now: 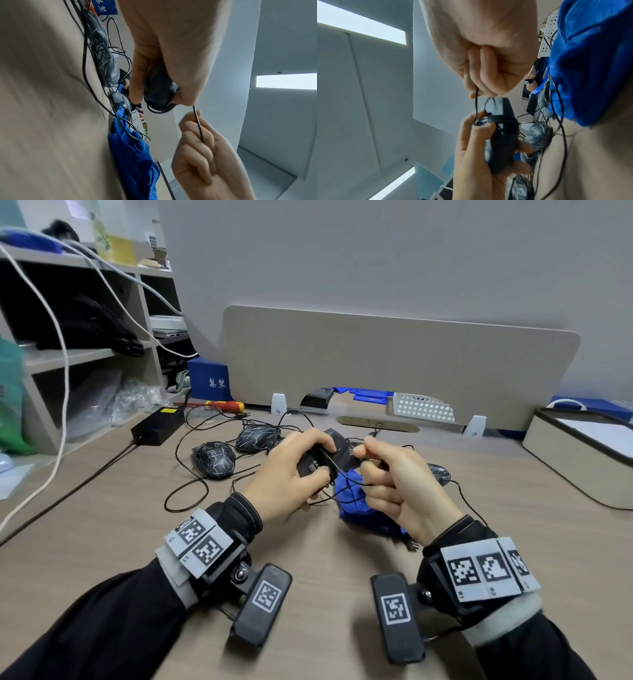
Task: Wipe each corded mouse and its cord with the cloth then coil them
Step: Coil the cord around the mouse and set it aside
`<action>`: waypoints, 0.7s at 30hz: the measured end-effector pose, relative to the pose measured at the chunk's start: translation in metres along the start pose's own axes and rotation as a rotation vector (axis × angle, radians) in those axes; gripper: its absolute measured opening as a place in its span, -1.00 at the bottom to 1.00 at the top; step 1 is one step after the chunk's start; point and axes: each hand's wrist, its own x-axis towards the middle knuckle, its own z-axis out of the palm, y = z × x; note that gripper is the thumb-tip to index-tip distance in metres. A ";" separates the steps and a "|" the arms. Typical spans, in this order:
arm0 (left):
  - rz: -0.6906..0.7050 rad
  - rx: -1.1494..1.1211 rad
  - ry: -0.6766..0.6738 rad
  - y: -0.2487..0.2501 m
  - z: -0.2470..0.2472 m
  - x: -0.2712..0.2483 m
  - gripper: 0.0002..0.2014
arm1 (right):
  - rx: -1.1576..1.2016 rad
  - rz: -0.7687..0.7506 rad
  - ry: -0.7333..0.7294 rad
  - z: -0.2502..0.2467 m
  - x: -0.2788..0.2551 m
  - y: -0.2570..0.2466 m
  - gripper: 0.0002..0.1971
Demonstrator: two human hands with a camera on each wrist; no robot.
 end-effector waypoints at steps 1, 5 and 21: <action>-0.004 0.035 0.020 -0.002 -0.001 0.001 -0.73 | 0.014 0.011 -0.022 -0.001 -0.002 -0.003 -0.72; -0.033 0.147 0.007 -0.006 -0.003 0.003 -0.69 | 0.004 0.003 -0.182 0.001 -0.011 -0.012 -0.68; -0.120 -0.009 0.087 -0.002 -0.007 0.006 -0.69 | 0.256 0.041 -0.034 -0.011 0.004 -0.003 -0.70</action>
